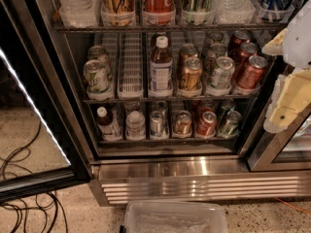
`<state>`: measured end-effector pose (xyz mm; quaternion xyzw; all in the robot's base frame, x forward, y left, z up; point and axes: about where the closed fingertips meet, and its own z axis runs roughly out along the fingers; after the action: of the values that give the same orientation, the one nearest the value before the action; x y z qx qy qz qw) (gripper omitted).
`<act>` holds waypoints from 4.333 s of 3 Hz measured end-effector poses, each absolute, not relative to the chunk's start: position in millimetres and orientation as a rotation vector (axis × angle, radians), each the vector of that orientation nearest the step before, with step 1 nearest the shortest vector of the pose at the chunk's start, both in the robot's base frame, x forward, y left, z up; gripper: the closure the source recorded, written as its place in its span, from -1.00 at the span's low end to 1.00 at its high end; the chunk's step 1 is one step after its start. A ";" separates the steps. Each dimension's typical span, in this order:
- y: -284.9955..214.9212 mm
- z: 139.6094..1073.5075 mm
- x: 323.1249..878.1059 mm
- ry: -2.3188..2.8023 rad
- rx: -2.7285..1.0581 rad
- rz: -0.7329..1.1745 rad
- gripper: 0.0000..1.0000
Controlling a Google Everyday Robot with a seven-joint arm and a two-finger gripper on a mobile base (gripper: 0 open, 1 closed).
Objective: Pick water bottle from bottom shelf of fridge
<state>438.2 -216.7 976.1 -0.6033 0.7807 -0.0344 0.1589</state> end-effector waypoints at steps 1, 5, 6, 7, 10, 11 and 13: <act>-216.6 976.1 438.2 2.232 -1.724 -0.098 -1.00; -63.0 948.4 449.2 2.088 -1.253 0.405 -1.00; -63.1 948.4 449.1 2.088 -1.253 0.404 -1.00; -49.3 934.5 447.6 2.097 -1.223 0.407 -1.00; 68.0 772.4 391.2 2.249 -1.001 0.587 -1.00; 68.5 774.1 402.7 2.226 -0.930 0.565 -1.00; 67.6 761.9 413.6 2.213 -0.847 0.579 -1.00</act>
Offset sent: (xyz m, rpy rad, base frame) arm 0.0081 0.0518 -0.0052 0.1906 -0.0639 -0.1376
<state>413.6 67.6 761.9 -0.3261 0.8519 0.2227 0.3439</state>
